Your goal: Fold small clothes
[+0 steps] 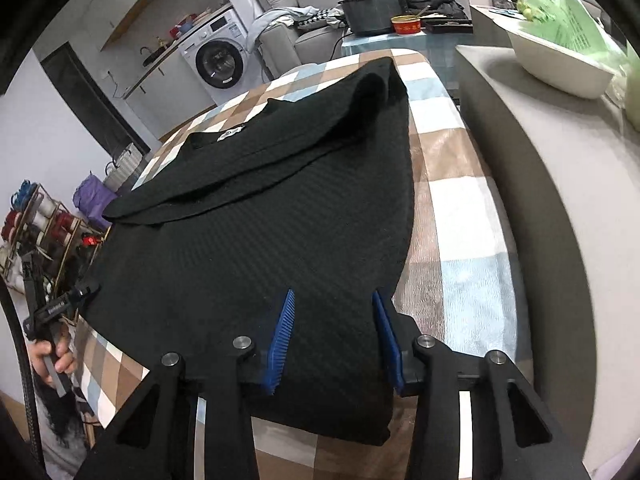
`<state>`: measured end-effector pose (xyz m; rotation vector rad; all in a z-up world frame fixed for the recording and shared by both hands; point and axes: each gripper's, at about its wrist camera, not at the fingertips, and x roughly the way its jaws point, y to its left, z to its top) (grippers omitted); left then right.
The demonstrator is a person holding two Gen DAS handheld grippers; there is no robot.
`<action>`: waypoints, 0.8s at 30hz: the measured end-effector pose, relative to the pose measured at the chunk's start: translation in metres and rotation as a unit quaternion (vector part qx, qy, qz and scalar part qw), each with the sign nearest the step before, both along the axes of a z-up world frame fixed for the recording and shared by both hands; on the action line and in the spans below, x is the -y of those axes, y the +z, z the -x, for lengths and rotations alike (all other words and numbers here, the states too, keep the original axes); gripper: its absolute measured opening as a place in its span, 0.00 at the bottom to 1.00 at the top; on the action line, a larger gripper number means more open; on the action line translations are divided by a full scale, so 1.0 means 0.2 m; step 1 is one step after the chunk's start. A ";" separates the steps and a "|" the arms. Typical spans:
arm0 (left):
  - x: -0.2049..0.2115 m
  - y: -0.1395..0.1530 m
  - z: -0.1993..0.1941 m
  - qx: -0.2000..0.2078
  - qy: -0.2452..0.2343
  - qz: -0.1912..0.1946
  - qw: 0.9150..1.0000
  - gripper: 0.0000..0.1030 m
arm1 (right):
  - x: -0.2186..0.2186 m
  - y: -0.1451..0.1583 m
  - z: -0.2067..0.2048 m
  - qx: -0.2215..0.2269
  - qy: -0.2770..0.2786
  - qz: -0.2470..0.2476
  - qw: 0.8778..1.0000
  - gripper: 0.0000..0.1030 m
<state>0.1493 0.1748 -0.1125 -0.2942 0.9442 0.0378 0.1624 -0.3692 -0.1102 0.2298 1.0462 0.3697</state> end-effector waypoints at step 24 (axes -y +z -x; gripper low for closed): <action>0.05 0.00 0.14 0.005 -0.043 -0.004 0.999 0.19 | 0.02 -0.03 0.04 -0.009 0.003 -0.033 0.999 0.19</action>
